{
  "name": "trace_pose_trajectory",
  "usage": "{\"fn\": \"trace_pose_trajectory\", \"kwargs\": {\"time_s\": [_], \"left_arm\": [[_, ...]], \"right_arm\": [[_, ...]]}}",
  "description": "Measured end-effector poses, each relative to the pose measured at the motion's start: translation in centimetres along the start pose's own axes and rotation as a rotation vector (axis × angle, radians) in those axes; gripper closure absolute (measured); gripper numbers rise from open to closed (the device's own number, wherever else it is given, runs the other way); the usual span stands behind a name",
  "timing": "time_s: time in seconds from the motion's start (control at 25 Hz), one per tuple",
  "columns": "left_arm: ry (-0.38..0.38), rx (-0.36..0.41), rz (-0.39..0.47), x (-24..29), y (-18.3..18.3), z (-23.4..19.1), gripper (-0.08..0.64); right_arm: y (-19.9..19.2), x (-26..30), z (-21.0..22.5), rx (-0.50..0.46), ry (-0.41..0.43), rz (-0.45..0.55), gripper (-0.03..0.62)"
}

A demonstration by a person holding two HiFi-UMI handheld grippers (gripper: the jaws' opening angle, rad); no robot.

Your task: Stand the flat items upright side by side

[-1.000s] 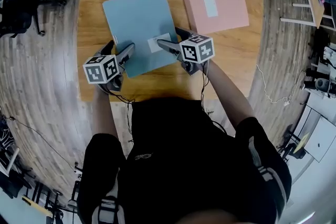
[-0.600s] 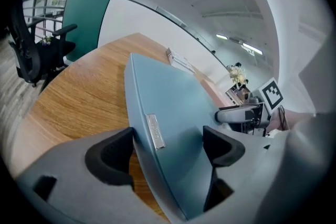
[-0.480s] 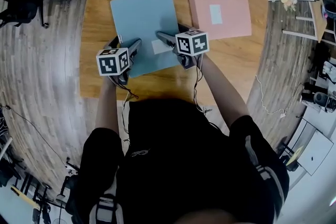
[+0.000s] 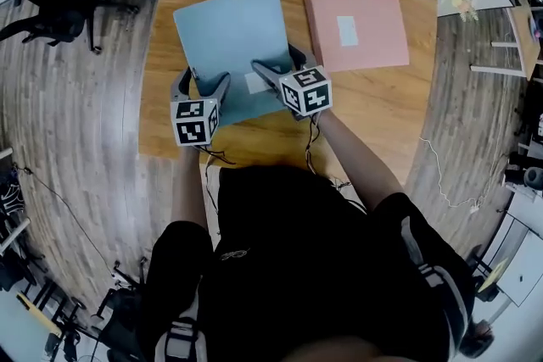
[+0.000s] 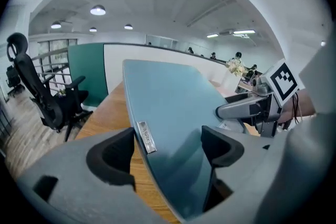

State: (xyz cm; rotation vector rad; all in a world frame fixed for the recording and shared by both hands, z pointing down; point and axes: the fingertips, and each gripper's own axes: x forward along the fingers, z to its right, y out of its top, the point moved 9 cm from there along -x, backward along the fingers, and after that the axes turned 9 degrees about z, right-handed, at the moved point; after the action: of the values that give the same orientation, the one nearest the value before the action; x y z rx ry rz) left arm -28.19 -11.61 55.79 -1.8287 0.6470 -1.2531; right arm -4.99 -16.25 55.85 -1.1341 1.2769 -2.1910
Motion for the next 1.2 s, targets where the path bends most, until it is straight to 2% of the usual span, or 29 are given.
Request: {"fn": "trace_pose_trajectory", "kwargs": {"time_s": [0.24,0.36,0.56,0.76,0.88,1.04,1.2], "left_arm": [[0.117,0.149,0.222,-2.7,2.4,1.9,0.147],[0.152,0.217,0.297,-3.4,3.0,2.9,0.147],[0.23,0.319,0.375,-3.5,2.7,4.8,0.147],[0.299,0.365,0.377,-3.5,0.7,6.8,0.149],[0.253,0.35,0.4,-4.0,0.9,7.4,0.149],[0.048,0.284,0.464,-6.1,1.6,6.5,0.158],[-0.092,0.254,0.441,-7.9,3.5,2.7,0.143]], "right_arm": [[3.1,-2.7,-2.0,-0.232,-0.034,0.24,0.184],[3.9,-4.1,-2.7,-0.301,-0.047,0.336,0.187],[3.5,-5.5,-2.5,-0.356,-0.077,0.389,0.193],[2.0,-6.1,-1.4,-0.317,-0.071,0.362,0.192],[1.6,-6.5,-0.9,-0.323,-0.051,0.353,0.193],[1.6,-7.2,-0.3,-0.354,-0.013,0.342,0.222],[2.2,-7.8,-0.2,-0.393,0.039,0.312,0.209]]}}
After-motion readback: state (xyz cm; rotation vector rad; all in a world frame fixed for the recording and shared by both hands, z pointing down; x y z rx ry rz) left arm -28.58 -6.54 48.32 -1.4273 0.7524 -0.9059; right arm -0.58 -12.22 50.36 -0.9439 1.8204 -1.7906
